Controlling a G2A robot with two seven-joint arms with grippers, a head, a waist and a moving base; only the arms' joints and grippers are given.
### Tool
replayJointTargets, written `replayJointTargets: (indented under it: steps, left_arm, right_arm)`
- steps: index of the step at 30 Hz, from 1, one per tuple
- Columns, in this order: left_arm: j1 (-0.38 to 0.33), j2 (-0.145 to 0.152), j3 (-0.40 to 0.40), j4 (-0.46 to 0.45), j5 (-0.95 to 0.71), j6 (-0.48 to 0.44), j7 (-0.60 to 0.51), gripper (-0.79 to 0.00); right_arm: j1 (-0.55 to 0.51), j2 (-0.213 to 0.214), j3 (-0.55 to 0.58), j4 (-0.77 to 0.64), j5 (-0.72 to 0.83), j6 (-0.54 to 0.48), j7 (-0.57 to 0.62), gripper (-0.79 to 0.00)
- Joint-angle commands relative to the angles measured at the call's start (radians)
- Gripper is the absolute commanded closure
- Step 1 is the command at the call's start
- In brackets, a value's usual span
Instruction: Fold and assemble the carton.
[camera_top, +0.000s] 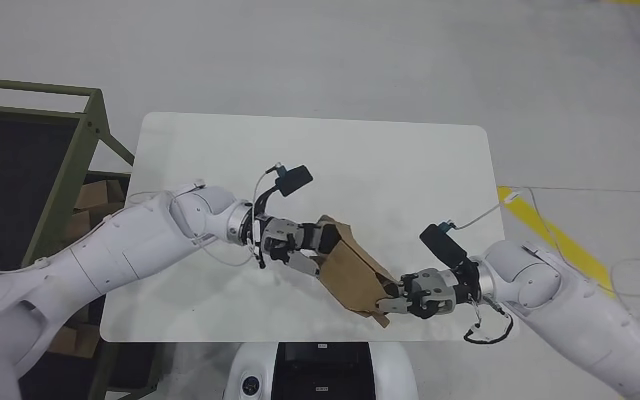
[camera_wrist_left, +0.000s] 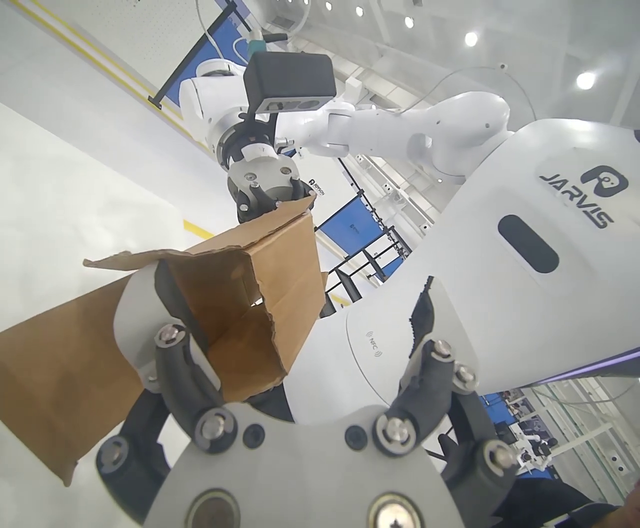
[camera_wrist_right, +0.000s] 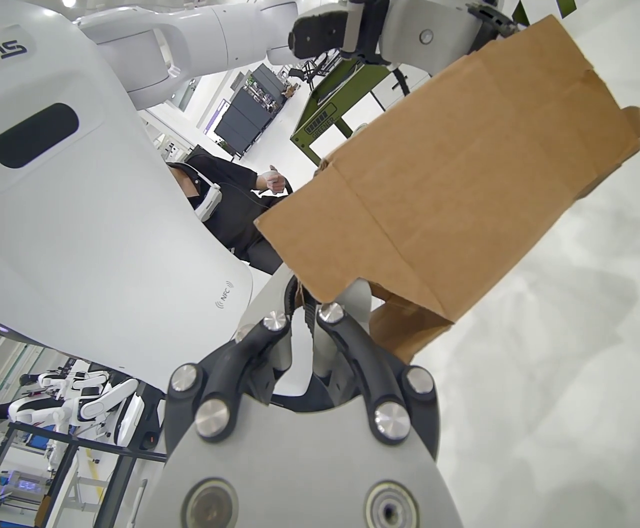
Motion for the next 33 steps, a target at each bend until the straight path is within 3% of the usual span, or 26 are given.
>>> replayJointTargets:
  steps: [1, 20, 24, 30, 33]
  left_arm:
    - [0.002, 0.001, 0.000, -0.004, 0.010, 0.000, 0.000, -0.785]
    - [0.017, -0.001, 0.000, -0.041, 0.064, 0.024, -0.024, -0.785]
    - [0.019, 0.000, 0.000, -0.042, 0.057, 0.020, -0.020, -0.696]
    - [0.019, 0.000, 0.000, -0.042, 0.057, 0.020, -0.020, -0.413]
    - [0.019, 0.000, 0.000, -0.042, 0.057, 0.020, -0.020, -0.329]
  right_arm:
    - [0.001, 0.000, -0.001, 0.000, -0.001, 0.001, 0.001, 0.000]
    - [0.004, -0.001, -0.001, 0.006, 0.003, -0.002, -0.002, 0.000]
    - [0.003, -0.001, 0.000, 0.007, 0.002, -0.002, -0.002, 0.000]
    - [0.003, -0.001, 0.000, 0.007, 0.002, -0.002, -0.002, 0.000]
    - [0.003, -0.001, 0.000, 0.007, 0.002, -0.002, -0.002, 0.000]
